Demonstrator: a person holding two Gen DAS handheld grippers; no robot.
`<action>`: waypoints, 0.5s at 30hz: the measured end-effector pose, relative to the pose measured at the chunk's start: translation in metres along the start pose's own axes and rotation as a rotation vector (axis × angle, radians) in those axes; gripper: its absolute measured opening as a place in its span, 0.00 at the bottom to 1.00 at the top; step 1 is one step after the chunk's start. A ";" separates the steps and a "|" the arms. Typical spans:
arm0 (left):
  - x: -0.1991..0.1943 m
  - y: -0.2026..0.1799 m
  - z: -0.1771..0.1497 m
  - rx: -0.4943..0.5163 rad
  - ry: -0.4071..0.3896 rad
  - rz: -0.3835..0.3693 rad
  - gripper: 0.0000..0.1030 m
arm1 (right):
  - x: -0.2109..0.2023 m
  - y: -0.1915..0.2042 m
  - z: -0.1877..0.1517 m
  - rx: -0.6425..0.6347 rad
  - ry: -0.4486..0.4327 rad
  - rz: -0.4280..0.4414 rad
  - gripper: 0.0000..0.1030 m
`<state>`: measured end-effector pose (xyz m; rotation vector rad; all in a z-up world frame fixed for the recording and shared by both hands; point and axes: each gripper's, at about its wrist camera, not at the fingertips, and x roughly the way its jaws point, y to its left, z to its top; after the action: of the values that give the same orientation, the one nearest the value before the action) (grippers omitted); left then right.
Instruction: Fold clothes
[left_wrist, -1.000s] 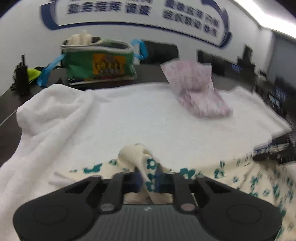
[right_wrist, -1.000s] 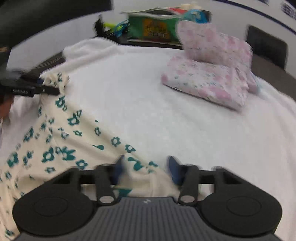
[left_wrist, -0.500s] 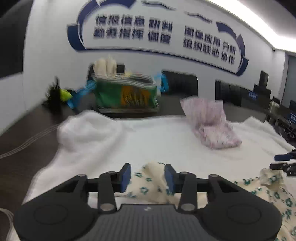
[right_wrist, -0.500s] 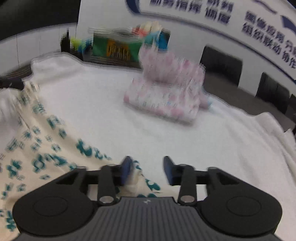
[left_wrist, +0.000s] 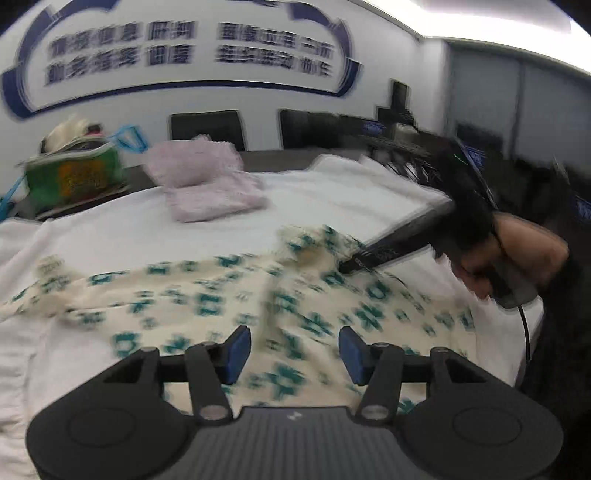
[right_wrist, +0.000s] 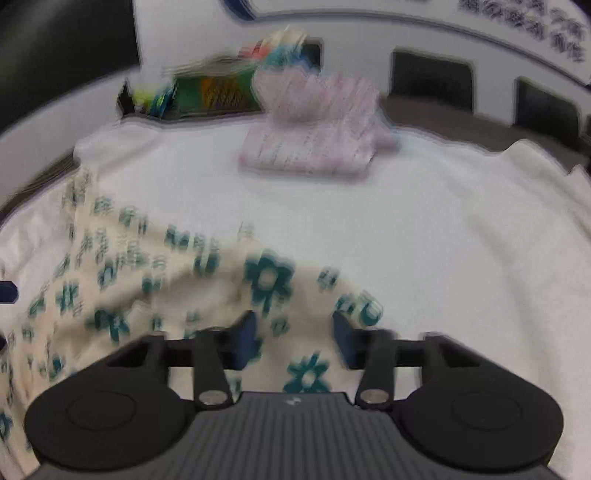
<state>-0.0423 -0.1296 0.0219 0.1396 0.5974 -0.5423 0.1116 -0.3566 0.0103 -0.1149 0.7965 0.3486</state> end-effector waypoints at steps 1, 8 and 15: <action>0.005 -0.006 -0.003 0.011 0.014 0.011 0.50 | 0.004 0.004 -0.002 -0.026 0.028 -0.026 0.22; 0.018 -0.029 -0.026 0.115 0.081 0.012 0.42 | -0.051 0.057 -0.044 -0.322 -0.200 0.253 0.61; 0.018 -0.051 -0.035 0.274 0.069 0.170 0.41 | -0.045 0.077 -0.061 -0.565 -0.098 0.326 0.61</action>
<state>-0.0739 -0.1707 -0.0153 0.4656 0.5703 -0.4534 0.0140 -0.3103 0.0023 -0.4964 0.6008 0.8782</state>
